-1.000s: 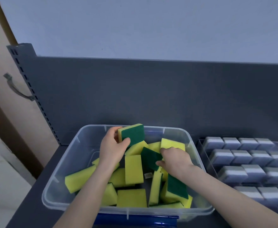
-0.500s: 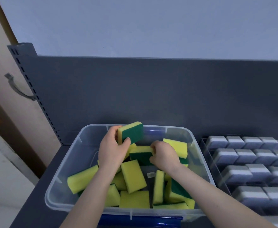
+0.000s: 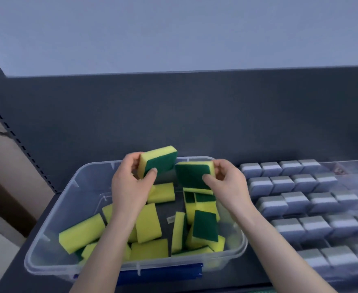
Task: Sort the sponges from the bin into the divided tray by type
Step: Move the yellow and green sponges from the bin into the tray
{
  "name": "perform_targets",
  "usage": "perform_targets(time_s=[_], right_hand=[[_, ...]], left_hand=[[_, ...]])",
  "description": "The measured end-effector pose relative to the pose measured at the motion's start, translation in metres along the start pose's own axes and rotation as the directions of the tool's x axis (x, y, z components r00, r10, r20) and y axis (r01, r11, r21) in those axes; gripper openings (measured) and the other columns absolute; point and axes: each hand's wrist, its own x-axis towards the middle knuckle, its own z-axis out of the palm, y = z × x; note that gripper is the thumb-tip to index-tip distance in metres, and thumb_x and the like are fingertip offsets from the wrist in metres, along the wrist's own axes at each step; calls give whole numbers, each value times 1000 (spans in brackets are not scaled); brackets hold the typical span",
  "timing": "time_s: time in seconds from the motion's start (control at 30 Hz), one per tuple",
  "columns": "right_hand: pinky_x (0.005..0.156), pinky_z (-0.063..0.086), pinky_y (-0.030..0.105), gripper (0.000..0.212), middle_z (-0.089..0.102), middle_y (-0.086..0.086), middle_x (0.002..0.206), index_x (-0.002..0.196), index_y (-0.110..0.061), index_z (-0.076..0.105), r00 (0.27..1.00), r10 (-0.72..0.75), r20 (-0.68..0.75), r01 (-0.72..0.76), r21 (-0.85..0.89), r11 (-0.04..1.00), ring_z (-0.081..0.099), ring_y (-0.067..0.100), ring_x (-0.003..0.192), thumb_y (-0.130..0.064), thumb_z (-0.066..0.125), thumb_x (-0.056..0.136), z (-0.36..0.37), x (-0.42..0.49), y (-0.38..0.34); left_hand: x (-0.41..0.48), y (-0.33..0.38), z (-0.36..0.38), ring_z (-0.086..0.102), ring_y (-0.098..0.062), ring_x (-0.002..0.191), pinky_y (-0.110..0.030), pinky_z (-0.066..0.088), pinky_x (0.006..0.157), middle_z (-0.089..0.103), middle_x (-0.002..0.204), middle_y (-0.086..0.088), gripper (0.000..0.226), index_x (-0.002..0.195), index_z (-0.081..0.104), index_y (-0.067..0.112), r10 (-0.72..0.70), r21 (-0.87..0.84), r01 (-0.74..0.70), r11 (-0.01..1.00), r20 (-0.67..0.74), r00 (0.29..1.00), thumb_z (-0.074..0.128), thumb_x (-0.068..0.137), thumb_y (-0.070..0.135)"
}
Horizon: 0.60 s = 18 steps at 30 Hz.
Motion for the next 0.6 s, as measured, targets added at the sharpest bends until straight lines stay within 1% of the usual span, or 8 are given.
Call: perform_targets(time_s=[0.07, 0.13, 0.17, 0.23, 0.3, 0.4, 0.5, 0.6], right_hand=[[71, 52, 30, 18, 68, -3, 78, 90, -25, 63, 999, -17, -27, 18, 46, 999, 63, 15, 76, -16, 65, 75, -21, -5, 4], [72, 53, 27, 19, 69, -6, 79, 92, -27, 64, 999, -32, -45, 35, 75, 997, 64, 11, 77, -15, 64, 76, -45, -12, 10], [71, 52, 24, 20, 69, -8, 79, 93, -28, 64, 998, -39, -56, 43, 79, 996, 63, 8, 77, -15, 64, 77, -58, -15, 14], [71, 50, 21, 23, 69, -12, 81, 96, -29, 64, 995, -48, -90, 55, 78, 995, 62, 3, 76, -14, 64, 79, -88, -21, 26], [74, 50, 23, 24, 69, -11, 82, 97, -31, 63, 990, -45, -135, 55, 75, 996, 63, 5, 78, -15, 65, 79, -120, -26, 41], [78, 52, 27, 29, 69, -10, 84, 95, -35, 60, 981, -34, -193, 41, 35, 999, 64, 10, 82, -14, 68, 77, -172, -31, 65], [80, 52, 29, 36, 69, -12, 87, 100, -32, 61, 974, -12, -225, 18, 21, 1000, 64, 9, 85, -8, 68, 74, -226, -38, 90], [75, 49, 19, 40, 68, -12, 86, 104, -31, 62, 972, 3, -236, 0, 12, 1000, 63, 4, 82, -4, 67, 74, -278, -48, 112]], left_hand=[[-12, 19, 10, 55, 1, 91, -13, 41, 72, 61, 100, 17, 36, 113, 59, 25, 34, -12, -34, 999, 9, 999, 72, 80, 17], [-25, 38, 21, 54, 7, 90, -10, 39, 70, 60, 98, 23, 36, 111, 60, 28, 68, -34, -68, 997, 14, 998, 72, 80, 17], [-33, 47, 27, 54, 8, 91, -10, 39, 71, 60, 98, 24, 35, 111, 60, 29, 81, -55, -80, 995, 16, 997, 72, 80, 16], [-48, 66, 43, 56, 2, 94, -13, 41, 74, 61, 101, 21, 36, 111, 59, 30, 103, -98, -100, 990, 23, 994, 73, 80, 15], [-63, 86, 64, 57, -3, 96, -15, 42, 76, 63, 104, 16, 37, 111, 60, 30, 128, -114, -122, 986, 49, 991, 73, 80, 14], [-82, 114, 104, 59, -7, 97, -20, 46, 79, 64, 104, 14, 36, 109, 61, 29, 175, -121, -162, 979, 105, 979, 73, 79, 13], [-102, 143, 142, 59, -7, 95, -26, 49, 81, 64, 102, 15, 39, 105, 61, 32, 234, -112, -219, 969, 148, 961, 74, 76, 10], [-124, 170, 175, 58, -4, 95, -27, 51, 81, 63, 103, 17, 40, 106, 60, 34, 272, -88, -259, 962, 211, 939, 74, 77, 10]])
